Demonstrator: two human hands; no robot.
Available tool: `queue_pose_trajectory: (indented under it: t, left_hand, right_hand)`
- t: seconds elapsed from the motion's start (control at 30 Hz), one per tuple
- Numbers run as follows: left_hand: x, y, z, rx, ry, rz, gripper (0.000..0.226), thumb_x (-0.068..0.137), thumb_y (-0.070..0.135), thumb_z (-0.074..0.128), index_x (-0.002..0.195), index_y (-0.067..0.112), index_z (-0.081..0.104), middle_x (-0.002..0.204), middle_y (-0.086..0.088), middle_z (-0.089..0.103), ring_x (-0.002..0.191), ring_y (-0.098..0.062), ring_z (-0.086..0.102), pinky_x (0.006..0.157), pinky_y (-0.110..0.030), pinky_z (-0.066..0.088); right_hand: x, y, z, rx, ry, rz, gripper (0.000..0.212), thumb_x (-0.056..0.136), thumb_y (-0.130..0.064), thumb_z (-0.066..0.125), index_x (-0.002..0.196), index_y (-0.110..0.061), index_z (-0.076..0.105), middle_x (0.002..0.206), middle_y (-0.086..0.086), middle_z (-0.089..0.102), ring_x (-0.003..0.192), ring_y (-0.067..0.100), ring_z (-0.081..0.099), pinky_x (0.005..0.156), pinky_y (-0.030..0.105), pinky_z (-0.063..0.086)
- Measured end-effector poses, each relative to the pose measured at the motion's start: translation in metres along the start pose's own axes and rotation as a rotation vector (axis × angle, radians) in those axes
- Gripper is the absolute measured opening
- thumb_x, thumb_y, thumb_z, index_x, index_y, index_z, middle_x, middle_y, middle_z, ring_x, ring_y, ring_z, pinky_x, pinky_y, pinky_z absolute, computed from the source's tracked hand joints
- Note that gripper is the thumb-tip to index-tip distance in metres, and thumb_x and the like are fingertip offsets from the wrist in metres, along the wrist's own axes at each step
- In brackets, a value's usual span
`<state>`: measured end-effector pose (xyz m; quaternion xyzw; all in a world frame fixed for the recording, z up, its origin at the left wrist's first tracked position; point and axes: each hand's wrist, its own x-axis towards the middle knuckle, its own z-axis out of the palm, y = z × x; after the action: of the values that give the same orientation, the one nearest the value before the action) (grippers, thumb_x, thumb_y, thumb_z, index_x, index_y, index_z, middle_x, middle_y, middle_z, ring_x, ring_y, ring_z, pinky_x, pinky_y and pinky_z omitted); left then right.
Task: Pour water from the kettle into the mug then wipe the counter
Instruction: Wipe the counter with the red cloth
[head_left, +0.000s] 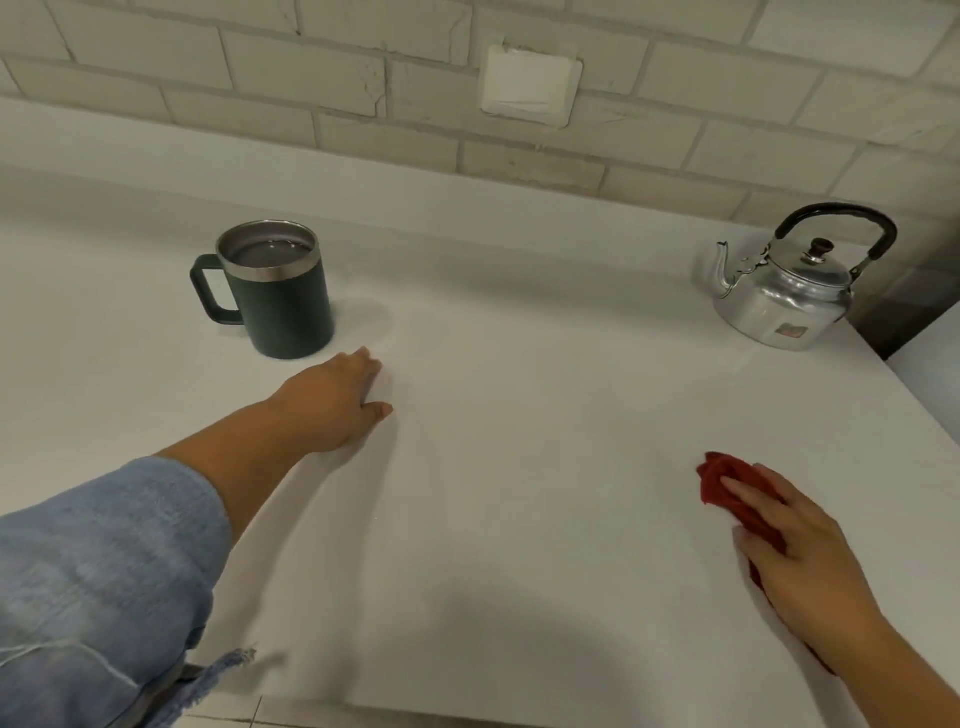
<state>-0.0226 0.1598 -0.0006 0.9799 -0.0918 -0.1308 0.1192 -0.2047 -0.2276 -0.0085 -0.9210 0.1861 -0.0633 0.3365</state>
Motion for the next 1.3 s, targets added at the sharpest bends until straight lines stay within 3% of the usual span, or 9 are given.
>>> queue_pose_trajectory:
  t: [0.43, 0.6, 0.7, 0.8, 0.83, 0.93, 1.0, 1.13, 1.3]
  left_hand:
    - [-0.068, -0.086, -0.016, -0.208, 0.148, 0.170, 0.045, 0.090, 0.040, 0.054, 0.133, 0.031, 0.046, 0.142, 0.005, 0.046, 0.125, -0.020, 0.047, 0.101, -0.029, 0.034]
    - [-0.083, -0.127, -0.020, -0.118, 0.183, 0.165, 0.048, 0.092, 0.037, 0.051, 0.137, 0.024, 0.043, 0.146, 0.003, 0.041, 0.129, -0.020, 0.043, 0.106, -0.031, 0.033]
    - [-0.092, -0.157, -0.023, -0.036, 0.164, 0.110, 0.054, 0.092, 0.038, 0.049, 0.142, 0.021, 0.037, 0.152, 0.001, 0.032, 0.136, -0.021, 0.035, 0.110, -0.034, 0.030]
    - [-0.097, -0.185, -0.028, -0.009, 0.143, 0.036, 0.059, 0.091, 0.042, 0.049, 0.144, 0.020, 0.034, 0.155, -0.001, 0.025, 0.141, -0.021, 0.027, 0.112, -0.036, 0.027]
    - [-0.099, -0.192, -0.027, -0.012, 0.117, 0.013, 0.060, 0.091, 0.042, 0.048, 0.144, 0.020, 0.032, 0.156, -0.001, 0.023, 0.141, -0.021, 0.025, 0.112, -0.036, 0.025]
    - [-0.104, -0.204, -0.021, 0.028, 0.047, 0.001, 0.063, 0.092, 0.046, 0.042, 0.147, 0.023, 0.023, 0.158, 0.001, 0.014, 0.144, -0.020, 0.018, 0.114, -0.034, 0.022]
    - [-0.105, -0.207, -0.020, 0.050, 0.040, 0.010, 0.064, 0.093, 0.049, 0.039, 0.149, 0.026, 0.018, 0.159, 0.003, 0.010, 0.145, -0.018, 0.015, 0.114, -0.034, 0.022]
    - [-0.104, -0.209, -0.022, 0.079, 0.032, 0.017, 0.065, 0.092, 0.052, 0.037, 0.149, 0.028, 0.015, 0.159, 0.005, 0.008, 0.145, -0.018, 0.014, 0.114, -0.033, 0.021]
    - [-0.105, -0.208, -0.018, 0.077, 0.058, 0.018, 0.064, 0.093, 0.050, 0.037, 0.149, 0.028, 0.015, 0.159, 0.004, 0.009, 0.146, -0.018, 0.012, 0.115, -0.034, 0.021]
  right_hand:
    - [-0.062, -0.129, 0.143, -0.174, 0.139, 0.027, 0.045, 0.097, -0.014, 0.044, 0.142, -0.018, 0.040, 0.154, 0.009, 0.026, 0.142, 0.028, 0.024, 0.116, 0.045, 0.026]
    - [-0.065, -0.198, 0.196, 0.042, 0.102, -0.086, 0.045, 0.094, 0.000, 0.042, 0.136, -0.017, 0.049, 0.147, 0.003, 0.039, 0.135, 0.017, 0.035, 0.115, 0.033, 0.028]
    - [-0.061, -0.224, 0.204, 0.351, 0.129, -0.086, 0.046, 0.086, 0.012, 0.041, 0.118, -0.011, 0.063, 0.128, 0.005, 0.056, 0.116, 0.010, 0.054, 0.103, 0.021, 0.040]
    - [-0.044, -0.218, 0.183, 0.683, 0.274, 0.000, 0.048, 0.083, 0.010, 0.042, 0.102, -0.025, 0.068, 0.100, 0.012, 0.068, 0.059, 0.000, 0.061, 0.048, 0.016, 0.048]
    - [-0.035, -0.206, 0.170, 0.695, 0.340, 0.034, 0.047, 0.084, 0.007, 0.042, 0.103, -0.027, 0.068, 0.096, 0.012, 0.069, 0.051, 0.004, 0.059, 0.043, 0.018, 0.047]
    - [-0.010, -0.152, 0.129, 0.370, 0.446, 0.236, 0.044, 0.088, -0.001, 0.041, 0.124, -0.020, 0.059, 0.122, 0.011, 0.062, 0.093, 0.029, 0.065, 0.083, 0.043, 0.055]
    - [-0.004, -0.128, 0.121, 0.091, 0.377, 0.281, 0.043, 0.088, -0.002, 0.042, 0.128, -0.014, 0.055, 0.132, 0.008, 0.055, 0.117, 0.028, 0.053, 0.103, 0.035, 0.040]
    - [0.001, -0.151, 0.153, -0.145, 0.258, 0.037, 0.043, 0.088, -0.003, 0.040, 0.124, -0.020, 0.058, 0.136, -0.001, 0.049, 0.125, 0.018, 0.042, 0.103, 0.033, 0.036]
    - [-0.016, -0.232, 0.226, -0.038, 0.076, -0.252, 0.048, 0.085, 0.003, 0.044, 0.121, -0.023, 0.060, 0.138, -0.008, 0.046, 0.126, 0.014, 0.040, 0.100, 0.023, 0.034]
